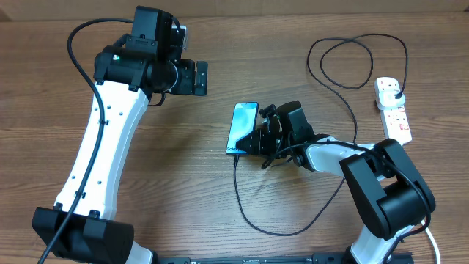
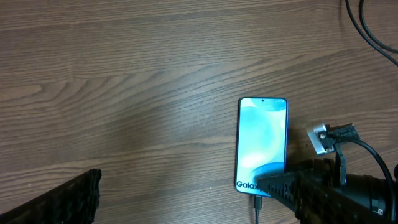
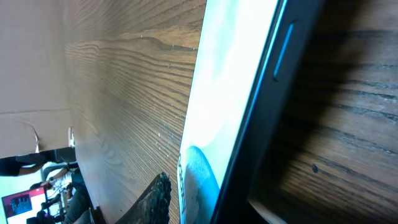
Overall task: Plug charger to phone and switch on socket
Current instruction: 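Lay the phone flat on the table and open the right gripper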
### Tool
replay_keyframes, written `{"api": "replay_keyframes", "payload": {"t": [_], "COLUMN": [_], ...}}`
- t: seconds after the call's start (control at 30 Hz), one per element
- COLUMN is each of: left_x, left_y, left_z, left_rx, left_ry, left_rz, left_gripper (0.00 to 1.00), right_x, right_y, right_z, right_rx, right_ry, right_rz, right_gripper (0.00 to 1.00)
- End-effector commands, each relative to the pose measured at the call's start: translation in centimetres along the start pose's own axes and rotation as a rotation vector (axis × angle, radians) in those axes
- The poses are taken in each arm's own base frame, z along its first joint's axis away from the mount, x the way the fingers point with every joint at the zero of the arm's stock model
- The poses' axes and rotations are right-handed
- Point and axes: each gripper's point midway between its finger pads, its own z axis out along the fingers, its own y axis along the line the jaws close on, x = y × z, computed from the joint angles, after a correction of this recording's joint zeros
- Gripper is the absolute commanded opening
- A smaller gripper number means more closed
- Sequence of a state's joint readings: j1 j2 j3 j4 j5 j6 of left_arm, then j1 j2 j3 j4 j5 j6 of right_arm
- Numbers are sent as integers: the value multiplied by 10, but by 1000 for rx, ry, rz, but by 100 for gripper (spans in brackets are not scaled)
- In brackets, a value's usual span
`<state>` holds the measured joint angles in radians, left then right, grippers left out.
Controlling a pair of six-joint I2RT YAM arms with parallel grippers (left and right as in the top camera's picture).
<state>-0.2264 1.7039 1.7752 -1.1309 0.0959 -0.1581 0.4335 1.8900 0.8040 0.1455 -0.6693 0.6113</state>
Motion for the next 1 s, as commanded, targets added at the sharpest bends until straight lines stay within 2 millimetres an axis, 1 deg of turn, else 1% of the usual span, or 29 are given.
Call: {"api": "replay_keyframes", "payload": {"t": [0.0,0.13,0.2,0.33,0.4,0.43,0.5,0.6,0.77,0.87,0.97], "left_x": [-4,-4,-4,-4,-4,-4,-4,-4,-4,-4,-4], "left_y": [2,2,2,2,2,2,2,2,2,2,2], "left_z": [-7,-7,-7,-7,-7,-7,-7,-7,-7,-7,-7], "left_rx": [-10,-10,-10,-10,-10,-10,-10,-10,-10,-10,-10], "left_ry": [-22,-22,-22,-22,-22,-22,-22,-22,-22,-22,-22], "left_rz": [-16,-16,-16,-16,-16,-16,-16,-16,-16,-16,-16], "left_gripper": [100,100,100,100,100,100,99,100,100,100,100], "right_x": [-7,-8,-9,-11,-12,-12,-14,-15,-17,-17,-17], "right_y": [7,6,3,-3,-7,-9,-10,-13,-16,-17,-17], "right_z": [2,2,2,1,1,0,-1,-4,-9,-10,-10], "right_rx": [-17,-12,8,39,60,73,83,111,149,155,156], "right_ry": [-9,-14,-25,-39,-47,-52,-63,-75,-96,-98,-96], "right_rz": [-25,-1,12,48,67,74,75,82,88,89,90], "right_gripper": [24,25,33,36,41,46,50,59,61,64,64]}}
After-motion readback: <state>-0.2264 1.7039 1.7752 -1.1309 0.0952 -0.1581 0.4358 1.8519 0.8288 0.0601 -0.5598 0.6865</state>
